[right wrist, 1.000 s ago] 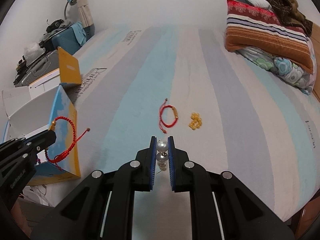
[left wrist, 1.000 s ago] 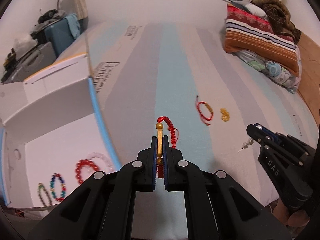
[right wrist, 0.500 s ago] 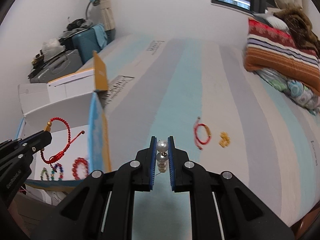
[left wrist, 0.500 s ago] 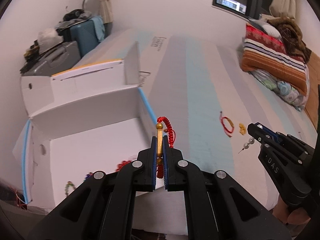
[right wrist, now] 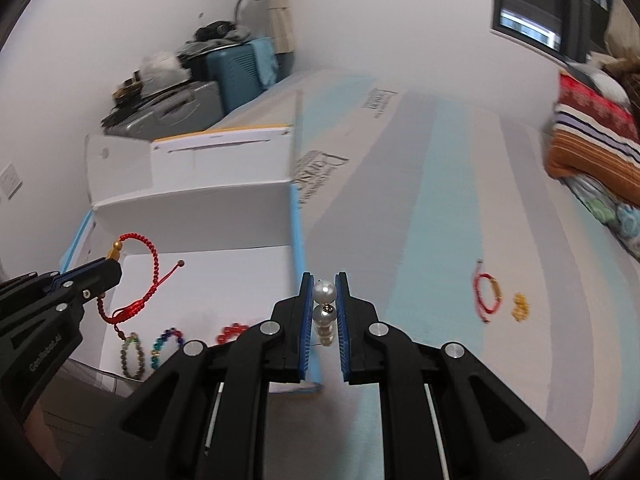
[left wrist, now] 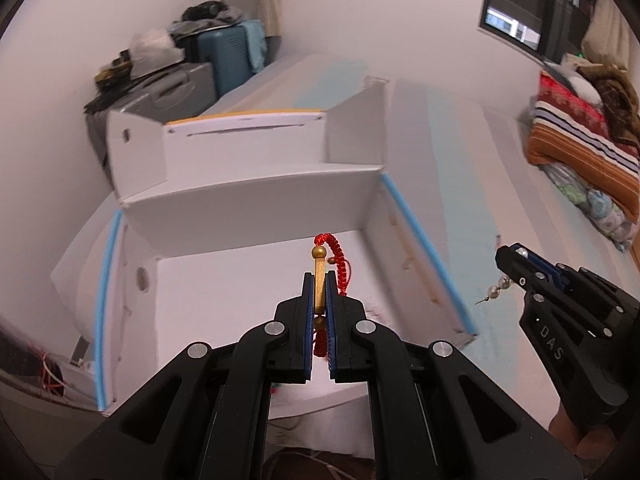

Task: Organize jewelry
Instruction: 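Carry the red string bracelet and pearl earrings up and into the box, then open both tools to drop the string bracelet and earrings into the box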

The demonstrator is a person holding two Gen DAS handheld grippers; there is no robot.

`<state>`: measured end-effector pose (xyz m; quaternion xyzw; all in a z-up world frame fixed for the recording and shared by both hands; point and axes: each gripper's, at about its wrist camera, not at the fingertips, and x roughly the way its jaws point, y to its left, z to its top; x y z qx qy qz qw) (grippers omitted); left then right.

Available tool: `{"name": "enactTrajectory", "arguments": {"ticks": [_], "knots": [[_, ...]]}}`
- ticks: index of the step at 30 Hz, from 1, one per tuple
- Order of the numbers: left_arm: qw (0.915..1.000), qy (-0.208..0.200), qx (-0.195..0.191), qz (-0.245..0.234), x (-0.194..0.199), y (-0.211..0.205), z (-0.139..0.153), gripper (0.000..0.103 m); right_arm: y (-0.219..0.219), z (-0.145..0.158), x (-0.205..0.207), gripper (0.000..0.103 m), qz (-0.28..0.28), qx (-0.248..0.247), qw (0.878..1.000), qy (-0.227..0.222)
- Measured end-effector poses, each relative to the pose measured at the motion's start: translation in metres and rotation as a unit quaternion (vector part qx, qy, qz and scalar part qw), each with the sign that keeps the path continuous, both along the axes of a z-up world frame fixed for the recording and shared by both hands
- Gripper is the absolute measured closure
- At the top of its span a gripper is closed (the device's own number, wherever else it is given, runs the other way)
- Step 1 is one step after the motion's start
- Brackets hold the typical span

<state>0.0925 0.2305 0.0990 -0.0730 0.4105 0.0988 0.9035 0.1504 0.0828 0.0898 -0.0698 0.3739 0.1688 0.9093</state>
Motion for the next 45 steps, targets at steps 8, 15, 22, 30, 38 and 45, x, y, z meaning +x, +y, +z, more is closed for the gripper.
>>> {"name": "enactTrajectory", "arguments": {"ticks": [8, 15, 22, 30, 38, 45], "knots": [[0.9982, 0.039, -0.002, 0.046, -0.006, 0.053, -0.036, 0.098, 0.058, -0.023, -0.006, 0.093, 0.051, -0.012, 0.999, 0.007], [0.9951, 0.073, -0.015, 0.065, -0.003, 0.081, -0.065, 0.098, 0.090, -0.049, 0.001, 0.093, 0.066, -0.031, 0.997, 0.038], [0.9922, 0.103, -0.020, 0.068, 0.006, 0.090, -0.087, 0.098, 0.103, -0.077, 0.023, 0.093, 0.050, -0.059, 0.992, 0.100], [0.9911, 0.117, -0.024, 0.059, 0.009, 0.093, -0.100, 0.097, 0.110, -0.094, 0.029, 0.093, 0.052, -0.070, 0.989, 0.119], [0.9906, 0.118, -0.015, 0.067, 0.008, 0.095, -0.101, 0.080, 0.116, -0.101, 0.029, 0.078, 0.062, -0.076, 0.987, 0.127], [0.9934, 0.073, -0.005, 0.089, -0.010, 0.097, -0.072, 0.037, 0.108, -0.084, 0.011, 0.045, 0.074, -0.062, 0.990, 0.101]]}}
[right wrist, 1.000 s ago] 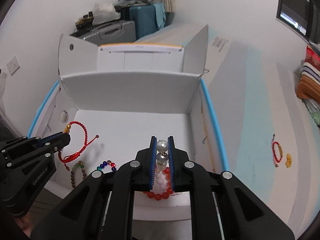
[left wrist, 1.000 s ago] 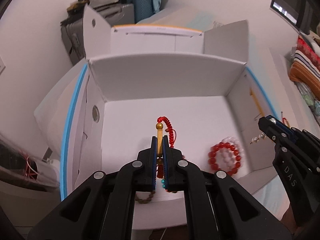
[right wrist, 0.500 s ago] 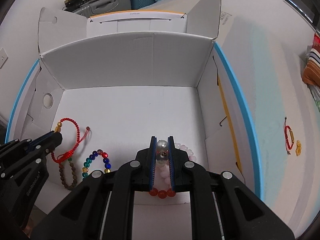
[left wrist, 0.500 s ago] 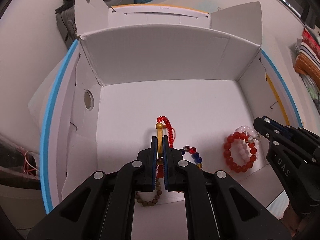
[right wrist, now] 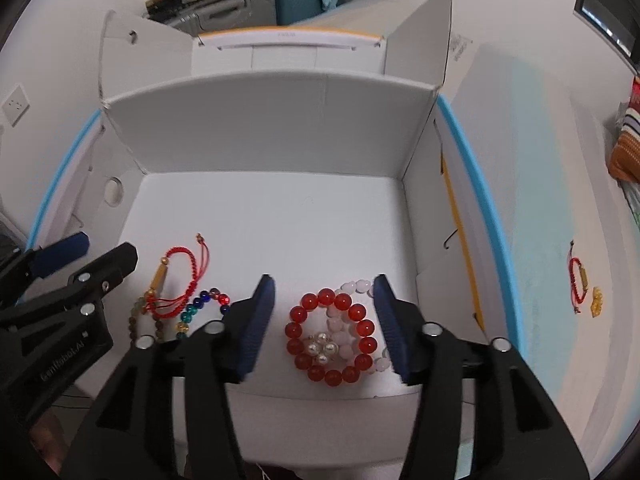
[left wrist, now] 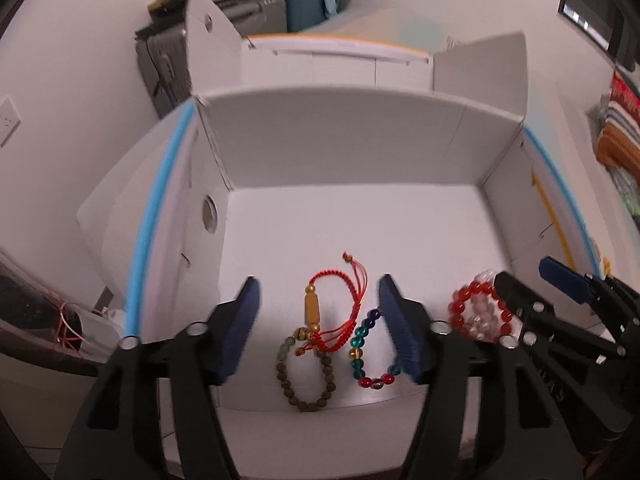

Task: Organize jewelry
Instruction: 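Open both tools to drop the string bracelet and earrings into the box, then withdraw both open tools back toward the last two items on the bed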

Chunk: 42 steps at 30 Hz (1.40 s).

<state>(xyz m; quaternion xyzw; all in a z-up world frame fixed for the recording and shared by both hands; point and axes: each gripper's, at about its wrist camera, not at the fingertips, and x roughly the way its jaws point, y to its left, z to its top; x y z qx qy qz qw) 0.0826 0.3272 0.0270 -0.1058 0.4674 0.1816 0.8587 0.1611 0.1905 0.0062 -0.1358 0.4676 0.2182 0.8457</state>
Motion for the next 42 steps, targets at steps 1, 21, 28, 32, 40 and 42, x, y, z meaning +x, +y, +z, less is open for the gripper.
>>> {"name": "enactTrajectory", "arguments": {"ticks": [1, 21, 28, 32, 40, 42], "knots": [[1.0000, -0.004, 0.001, 0.001, -0.002, -0.002, 0.004, 0.035, -0.002, 0.004, -0.002, 0.044, 0.000, 0.004, 1.000, -0.004], [0.9971, -0.069, 0.019, -0.027, -0.011, -0.068, 0.053, 0.006, -0.084, 0.055, -0.022, 0.016, -0.051, 0.024, 0.996, -0.067], [0.9946, -0.077, 0.023, -0.065, 0.003, -0.113, 0.059, 0.006, -0.140, 0.068, -0.017, 0.015, -0.091, 0.034, 0.992, -0.076], [0.9928, -0.082, 0.022, -0.084, 0.014, -0.142, 0.061, 0.006, -0.175, 0.072, -0.011, 0.015, -0.116, 0.038, 0.989, -0.078], [0.9898, -0.070, 0.021, -0.122, 0.046, -0.199, 0.056, 0.007, -0.245, 0.071, 0.006, 0.015, -0.160, 0.046, 0.983, -0.077], [0.9887, -0.068, 0.018, -0.132, 0.055, -0.214, 0.054, 0.007, -0.262, 0.068, 0.012, 0.015, -0.170, 0.050, 0.981, -0.075]]}}
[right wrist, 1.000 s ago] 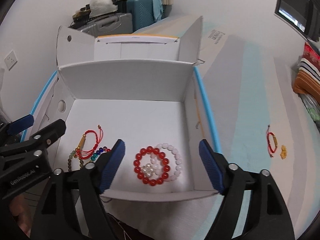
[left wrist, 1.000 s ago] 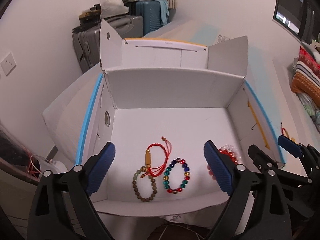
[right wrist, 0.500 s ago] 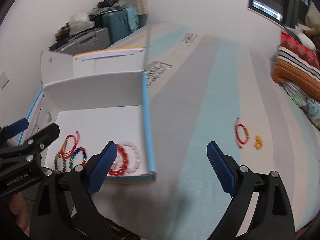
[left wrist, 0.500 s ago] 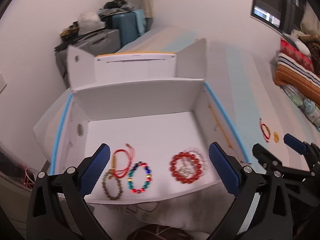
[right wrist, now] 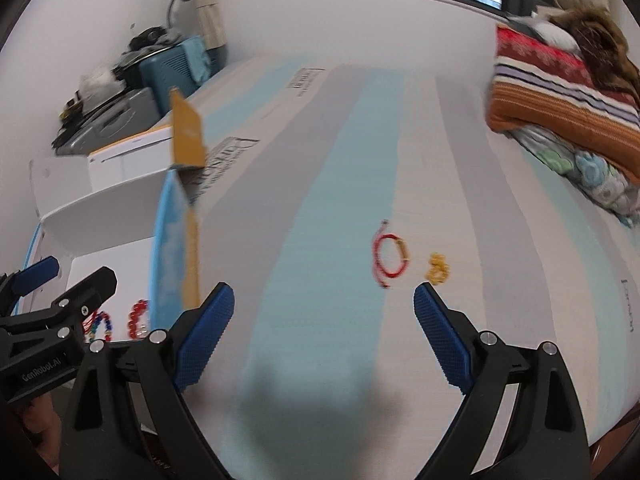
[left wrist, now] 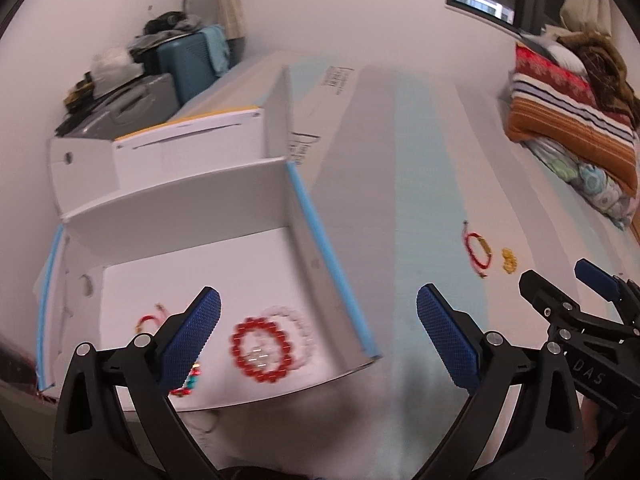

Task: Organize jewelry
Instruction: 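Withdraw both open tools back toward the last two items on the bed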

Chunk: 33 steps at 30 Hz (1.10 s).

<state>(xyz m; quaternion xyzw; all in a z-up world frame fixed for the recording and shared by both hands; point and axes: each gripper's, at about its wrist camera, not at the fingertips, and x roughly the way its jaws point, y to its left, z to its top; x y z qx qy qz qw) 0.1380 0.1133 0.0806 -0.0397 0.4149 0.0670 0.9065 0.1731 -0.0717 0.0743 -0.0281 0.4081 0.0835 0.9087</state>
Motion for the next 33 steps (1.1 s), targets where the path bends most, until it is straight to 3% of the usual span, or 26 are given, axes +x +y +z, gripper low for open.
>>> {"name": "enactTrajectory", "arguments": {"ticks": [18, 33], "knots": [[0.9963, 0.062, -0.014, -0.058, 0.109, -0.114, -0.074, 0.006, -0.113, -0.073, 0.076, 0.018, -0.051, 0.021, 0.997, 0.053], [0.9923, 0.104, -0.013, -0.066, 0.177, -0.145, -0.131, 0.006, -0.145, -0.127, 0.130, 0.030, -0.042, 0.039, 0.995, 0.085]]}}
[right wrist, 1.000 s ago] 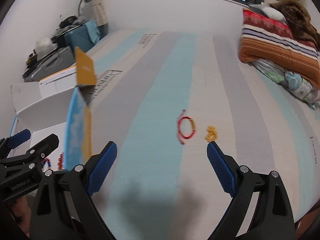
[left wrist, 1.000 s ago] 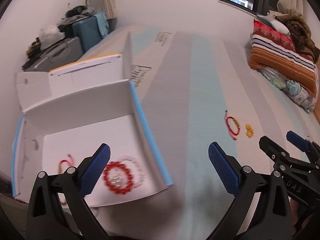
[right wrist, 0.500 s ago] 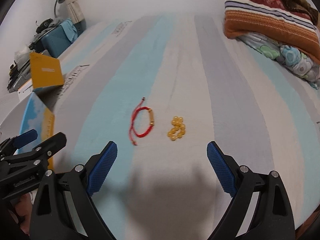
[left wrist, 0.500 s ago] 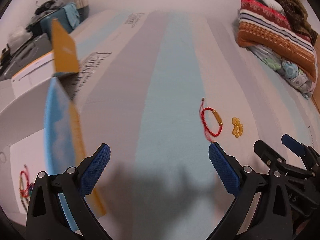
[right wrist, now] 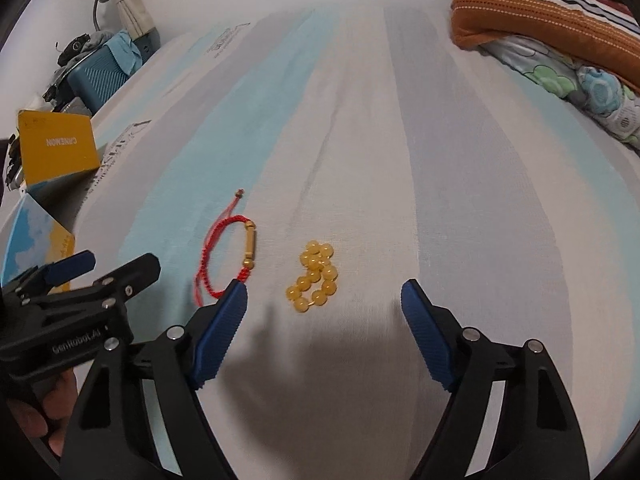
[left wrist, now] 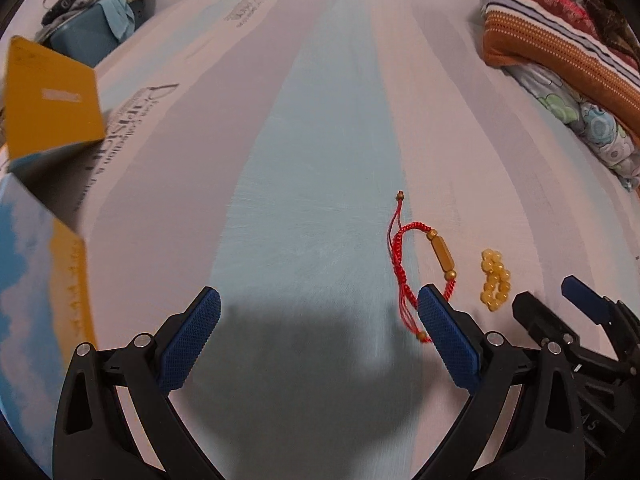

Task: Organize jewelry
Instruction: 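Withdraw both open tools back toward the last two items on the bed, then grasp the second red string bracelet with the left tool while the right tool grasps the amber bead bracelet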

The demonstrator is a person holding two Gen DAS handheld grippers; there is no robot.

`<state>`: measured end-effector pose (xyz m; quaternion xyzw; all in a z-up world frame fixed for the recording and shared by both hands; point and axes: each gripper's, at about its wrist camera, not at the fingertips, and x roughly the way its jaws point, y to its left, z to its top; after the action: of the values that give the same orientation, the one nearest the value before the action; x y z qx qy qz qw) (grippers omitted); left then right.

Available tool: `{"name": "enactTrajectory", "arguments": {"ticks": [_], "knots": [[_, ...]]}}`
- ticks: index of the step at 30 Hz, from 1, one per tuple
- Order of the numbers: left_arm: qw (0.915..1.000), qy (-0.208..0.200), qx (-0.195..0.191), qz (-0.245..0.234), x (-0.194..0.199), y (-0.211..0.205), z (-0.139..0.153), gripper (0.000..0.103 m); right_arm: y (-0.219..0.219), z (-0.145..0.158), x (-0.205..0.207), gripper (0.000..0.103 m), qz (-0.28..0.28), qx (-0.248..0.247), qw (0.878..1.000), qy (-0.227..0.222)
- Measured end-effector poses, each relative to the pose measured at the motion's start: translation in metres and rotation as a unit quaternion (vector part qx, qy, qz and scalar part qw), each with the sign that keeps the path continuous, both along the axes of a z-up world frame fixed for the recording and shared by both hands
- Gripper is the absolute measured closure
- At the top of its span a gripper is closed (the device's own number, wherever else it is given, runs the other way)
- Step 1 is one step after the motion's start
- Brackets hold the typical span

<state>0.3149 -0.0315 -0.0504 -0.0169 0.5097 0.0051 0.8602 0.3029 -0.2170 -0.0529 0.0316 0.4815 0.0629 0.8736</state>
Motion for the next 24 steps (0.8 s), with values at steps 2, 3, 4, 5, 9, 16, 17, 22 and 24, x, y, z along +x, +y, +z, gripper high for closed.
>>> {"name": "enactTrajectory", "arguments": {"ticks": [2, 3, 4, 5, 9, 16, 17, 22, 24], "knots": [[1.0000, -0.002, 0.002, -0.001, 0.007, -0.003, -0.004, 0.007, -0.002, -0.009, 0.005, 0.033, 0.005, 0.001, 1.000, 0.003], [1.0000, -0.002, 0.005, 0.000, 0.011, -0.004, -0.007, 0.007, -0.004, -0.011, 0.007, 0.033, 0.005, 0.002, 1.000, 0.001], [1.0000, -0.002, 0.005, -0.001, 0.014, -0.005, -0.009, 0.007, -0.005, -0.013, 0.008, 0.033, 0.005, 0.002, 1.000, 0.001], [1.0000, -0.001, 0.005, -0.002, 0.017, -0.007, -0.012, 0.008, -0.005, -0.016, 0.010, 0.035, 0.007, 0.002, 1.000, 0.001], [0.9999, 0.003, 0.004, -0.009, 0.031, -0.013, -0.019, 0.014, -0.003, -0.028, 0.018, 0.041, 0.011, -0.003, 1.000, 0.006], [0.9997, 0.016, 0.009, -0.016, 0.046, -0.022, -0.035, 0.019, -0.003, -0.036, 0.024, 0.052, 0.008, -0.004, 1.000, 0.003], [0.9996, 0.019, 0.012, -0.017, 0.047, -0.023, -0.038, 0.020, -0.004, -0.037, 0.024, 0.056, 0.007, -0.007, 1.000, 0.003], [0.9996, 0.018, 0.012, -0.017, 0.049, -0.024, -0.041, 0.025, -0.003, -0.040, 0.026, 0.063, 0.005, -0.017, 1.000, 0.003], [0.9996, 0.018, 0.012, -0.016, 0.049, -0.025, -0.042, 0.029, -0.004, -0.040, 0.027, 0.068, 0.001, -0.018, 1.000, 0.003]]}}
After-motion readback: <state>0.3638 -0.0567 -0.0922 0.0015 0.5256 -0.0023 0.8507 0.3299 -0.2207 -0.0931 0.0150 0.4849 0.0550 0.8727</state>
